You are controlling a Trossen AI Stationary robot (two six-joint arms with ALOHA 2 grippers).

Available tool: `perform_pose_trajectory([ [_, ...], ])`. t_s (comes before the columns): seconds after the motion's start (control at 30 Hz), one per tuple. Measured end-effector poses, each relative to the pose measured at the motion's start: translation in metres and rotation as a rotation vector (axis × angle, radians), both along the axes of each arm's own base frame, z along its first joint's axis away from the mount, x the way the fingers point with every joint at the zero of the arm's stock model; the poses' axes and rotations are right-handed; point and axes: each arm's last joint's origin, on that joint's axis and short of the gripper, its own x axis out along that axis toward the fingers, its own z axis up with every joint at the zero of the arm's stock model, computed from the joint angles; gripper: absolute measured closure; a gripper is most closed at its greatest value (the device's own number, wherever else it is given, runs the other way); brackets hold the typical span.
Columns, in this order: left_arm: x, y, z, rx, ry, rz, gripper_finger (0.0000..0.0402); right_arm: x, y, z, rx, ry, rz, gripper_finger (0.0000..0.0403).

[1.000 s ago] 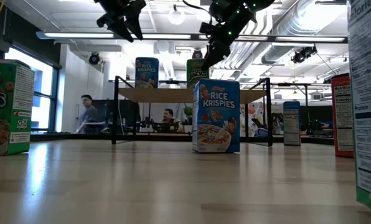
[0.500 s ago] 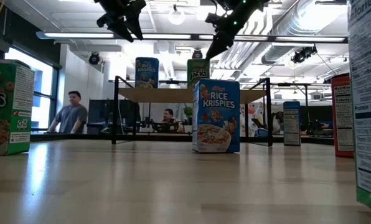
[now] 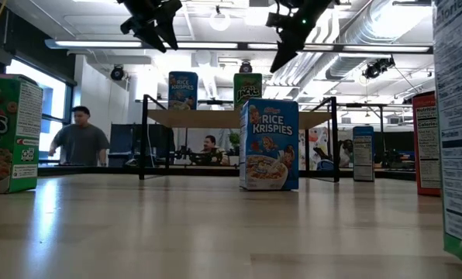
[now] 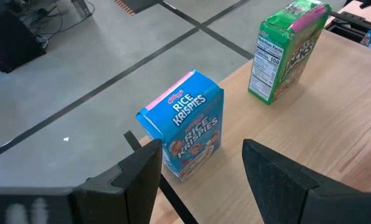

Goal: Stack cereal on shelf
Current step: Put the top right green cereal box on the shelf

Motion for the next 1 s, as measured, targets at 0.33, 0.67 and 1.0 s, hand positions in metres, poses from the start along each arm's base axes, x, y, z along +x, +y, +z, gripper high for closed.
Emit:
perform_pose_trajectory([
  [0.33,0.0,0.0001,0.0,0.0,0.0,0.0,0.0188,-0.0031,0.002,-0.0036,0.144,-0.055,-0.163,0.0096],
  [0.67,0.0,0.0,0.0,0.0,0.0,0.0,0.0188,-0.0041,-0.0014,-0.0026,0.217,-0.191,-0.472,0.0096],
  [1.0,0.0002,0.0,0.0,0.001,-0.001,-0.001,0.0188,-0.0037,-0.0018,-0.0023,0.295,-0.322,-0.683,0.0096],
])
